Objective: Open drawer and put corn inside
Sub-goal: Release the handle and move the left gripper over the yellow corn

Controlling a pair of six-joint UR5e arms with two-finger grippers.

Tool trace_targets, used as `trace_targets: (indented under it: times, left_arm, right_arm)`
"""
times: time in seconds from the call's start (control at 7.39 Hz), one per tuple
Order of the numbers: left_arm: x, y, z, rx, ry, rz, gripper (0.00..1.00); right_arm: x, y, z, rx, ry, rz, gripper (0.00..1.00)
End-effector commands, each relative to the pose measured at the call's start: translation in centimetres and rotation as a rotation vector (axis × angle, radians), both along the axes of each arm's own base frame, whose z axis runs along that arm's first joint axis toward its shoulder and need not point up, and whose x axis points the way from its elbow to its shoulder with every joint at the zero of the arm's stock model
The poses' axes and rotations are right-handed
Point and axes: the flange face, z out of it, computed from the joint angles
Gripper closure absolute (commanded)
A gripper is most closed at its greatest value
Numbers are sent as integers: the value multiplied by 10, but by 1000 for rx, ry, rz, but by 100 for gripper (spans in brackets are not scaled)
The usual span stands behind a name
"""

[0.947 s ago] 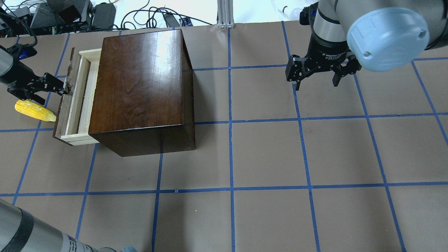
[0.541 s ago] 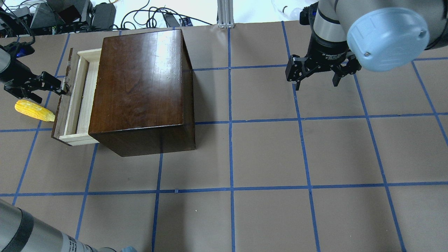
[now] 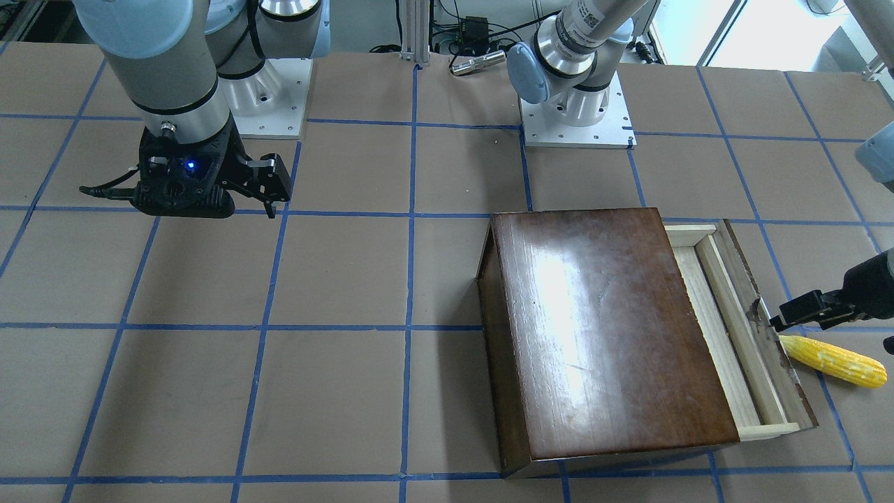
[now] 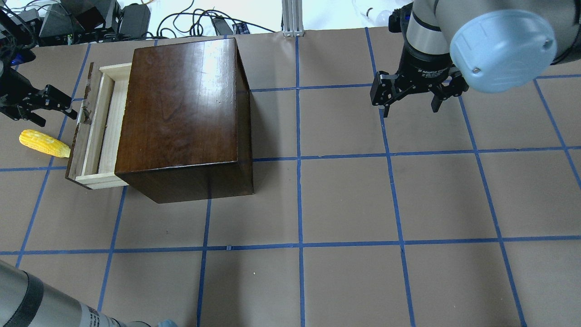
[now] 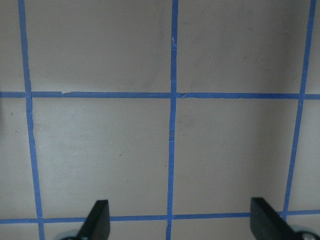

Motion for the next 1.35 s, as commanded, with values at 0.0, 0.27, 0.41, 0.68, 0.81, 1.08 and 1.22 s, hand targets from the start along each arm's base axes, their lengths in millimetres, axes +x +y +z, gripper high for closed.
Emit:
trace_targets:
  times: [0.0, 0.27, 0.41, 0.68, 0.81, 1.08, 1.22]
  left_arm:
    - [9, 1, 15, 10, -76, -118, 0]
    - [37, 12, -3, 19, -74, -267, 0]
    - [52, 20, -8, 21, -64, -322, 0]
    - [60, 19, -29, 15, -37, -576, 0]
    - [66, 12, -37, -21, -80, -691, 0]
    - [76, 7, -50, -25, -125, -927, 0]
    - [82, 9, -56, -29, -114, -1038, 0]
  right_arm:
    - [0, 0, 0, 0, 0, 0, 0]
    - [0, 0, 0, 0, 0, 0, 0]
    - [0, 0, 0, 0, 0, 0, 0]
    - [0, 0, 0, 0, 0, 0, 0]
    - [0, 0, 0, 0, 0, 0, 0]
    - [0, 0, 0, -2, 0, 0, 0]
    - [0, 0, 0, 0, 0, 0, 0]
